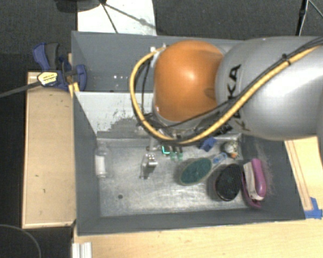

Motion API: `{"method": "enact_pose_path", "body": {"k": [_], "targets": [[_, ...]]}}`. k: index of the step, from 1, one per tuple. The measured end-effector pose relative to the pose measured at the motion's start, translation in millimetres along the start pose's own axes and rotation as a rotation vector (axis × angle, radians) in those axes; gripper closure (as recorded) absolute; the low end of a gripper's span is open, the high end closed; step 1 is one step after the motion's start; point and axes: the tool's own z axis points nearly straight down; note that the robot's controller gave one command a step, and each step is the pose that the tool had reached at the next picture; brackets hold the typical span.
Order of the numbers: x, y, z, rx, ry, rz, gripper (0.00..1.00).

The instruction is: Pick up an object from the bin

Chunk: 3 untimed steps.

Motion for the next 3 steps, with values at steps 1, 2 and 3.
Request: {"method": "enact_pose_path", "body": {"k": [1,2,3], "targets": [[-25.7,-2.1,-15.7,0.0,-0.012,-0.339,0.0],[-44.6,-184.6,37.0,0.005,-0.005,-0.489,0.0],[-24.3,-218.1,148.1,-0.001,-0.001,-0.531,0.0]]}}
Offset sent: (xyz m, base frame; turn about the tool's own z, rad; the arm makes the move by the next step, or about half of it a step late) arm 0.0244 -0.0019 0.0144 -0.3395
